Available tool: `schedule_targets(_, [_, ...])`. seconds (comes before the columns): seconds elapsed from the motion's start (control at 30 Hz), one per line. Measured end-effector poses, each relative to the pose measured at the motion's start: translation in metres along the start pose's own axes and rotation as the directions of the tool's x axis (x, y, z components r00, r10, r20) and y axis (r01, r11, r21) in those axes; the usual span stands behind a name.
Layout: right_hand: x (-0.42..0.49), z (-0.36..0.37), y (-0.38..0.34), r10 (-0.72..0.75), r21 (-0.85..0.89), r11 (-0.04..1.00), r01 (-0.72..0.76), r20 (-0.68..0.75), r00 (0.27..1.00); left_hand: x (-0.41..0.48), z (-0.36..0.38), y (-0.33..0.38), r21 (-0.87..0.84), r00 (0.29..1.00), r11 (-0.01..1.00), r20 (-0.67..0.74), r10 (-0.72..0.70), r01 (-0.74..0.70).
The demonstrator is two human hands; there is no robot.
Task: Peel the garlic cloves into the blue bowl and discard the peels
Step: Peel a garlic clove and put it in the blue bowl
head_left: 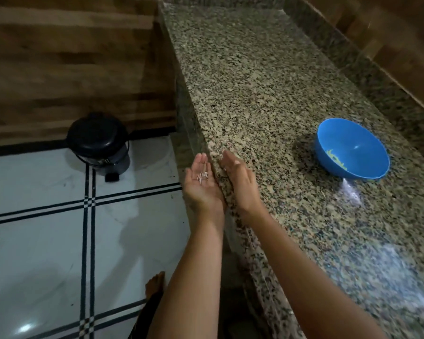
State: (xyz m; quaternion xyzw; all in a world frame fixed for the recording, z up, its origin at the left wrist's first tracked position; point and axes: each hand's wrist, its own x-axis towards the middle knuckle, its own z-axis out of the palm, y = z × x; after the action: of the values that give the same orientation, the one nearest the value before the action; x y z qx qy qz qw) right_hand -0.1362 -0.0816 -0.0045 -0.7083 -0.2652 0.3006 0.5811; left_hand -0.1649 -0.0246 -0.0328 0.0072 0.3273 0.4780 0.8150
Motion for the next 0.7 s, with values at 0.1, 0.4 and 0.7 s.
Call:
schedule_targets(0.1, [0.003, -0.006, -0.003, 0.080, 0.204, 0.976, -0.078, -0.002, 0.997, 0.000, 0.000, 0.000, -0.030, 1.000, 0.999, 0.008, 0.014, -0.014])
schedule_targets(0.4, [0.001, 0.009, -0.024, 0.262, 0.644, 0.722, -0.253, 0.083, 0.961, -0.005, 0.004, 0.013, -0.081, 0.992, 0.989, -0.015, -0.126, 0.124])
schedule_targets(0.7, [0.037, 0.064, -0.056, 0.013, -0.402, 0.916, 0.023, 0.087, 0.996, 0.018, 0.015, 0.070, -0.040, 0.974, 0.974, -0.019, -0.224, 0.223])
